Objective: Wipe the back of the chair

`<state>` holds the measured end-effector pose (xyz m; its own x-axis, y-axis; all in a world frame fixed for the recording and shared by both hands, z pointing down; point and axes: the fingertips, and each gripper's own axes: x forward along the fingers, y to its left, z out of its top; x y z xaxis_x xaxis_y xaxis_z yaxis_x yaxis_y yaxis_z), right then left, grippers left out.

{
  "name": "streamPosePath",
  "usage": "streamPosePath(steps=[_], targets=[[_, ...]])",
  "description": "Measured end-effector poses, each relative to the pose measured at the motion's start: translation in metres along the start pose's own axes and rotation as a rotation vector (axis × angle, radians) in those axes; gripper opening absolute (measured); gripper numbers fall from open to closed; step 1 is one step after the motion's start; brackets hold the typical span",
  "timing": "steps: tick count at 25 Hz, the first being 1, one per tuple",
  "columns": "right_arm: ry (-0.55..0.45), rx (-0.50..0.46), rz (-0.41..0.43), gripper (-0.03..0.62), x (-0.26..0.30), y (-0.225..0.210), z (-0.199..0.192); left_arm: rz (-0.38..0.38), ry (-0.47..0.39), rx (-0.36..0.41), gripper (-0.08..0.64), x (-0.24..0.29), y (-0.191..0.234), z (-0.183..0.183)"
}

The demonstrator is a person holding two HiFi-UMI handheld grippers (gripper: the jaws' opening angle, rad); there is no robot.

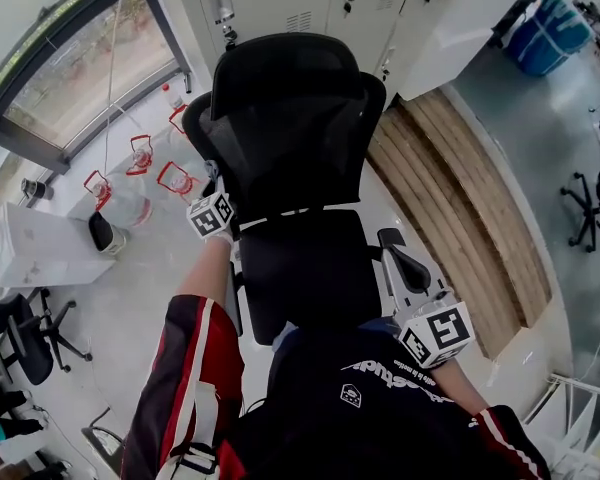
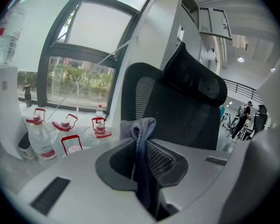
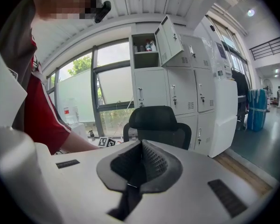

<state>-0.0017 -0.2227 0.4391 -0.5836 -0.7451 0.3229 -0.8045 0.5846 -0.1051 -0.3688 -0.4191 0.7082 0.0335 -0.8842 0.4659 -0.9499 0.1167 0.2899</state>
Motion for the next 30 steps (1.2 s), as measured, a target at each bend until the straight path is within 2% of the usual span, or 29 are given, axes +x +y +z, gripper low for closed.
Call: streamPosePath(steps=[9,14,30], targets=[[-0.012,0.018,-0.03,0.014,-0.013,-0.027,0.0,-0.062,0.024,0.066,0.06,0.016,-0.047,-0.004],[-0.02,0.032,-0.051,0.015,-0.02,-0.044,-0.001,-0.093,0.041,0.076,0.06,0.025,-0.077,-0.012],[-0.022,0.09,-0.173,0.014,-0.06,-0.094,-0.018,-0.261,0.093,0.122,0.06,0.07,-0.211,-0.037]])
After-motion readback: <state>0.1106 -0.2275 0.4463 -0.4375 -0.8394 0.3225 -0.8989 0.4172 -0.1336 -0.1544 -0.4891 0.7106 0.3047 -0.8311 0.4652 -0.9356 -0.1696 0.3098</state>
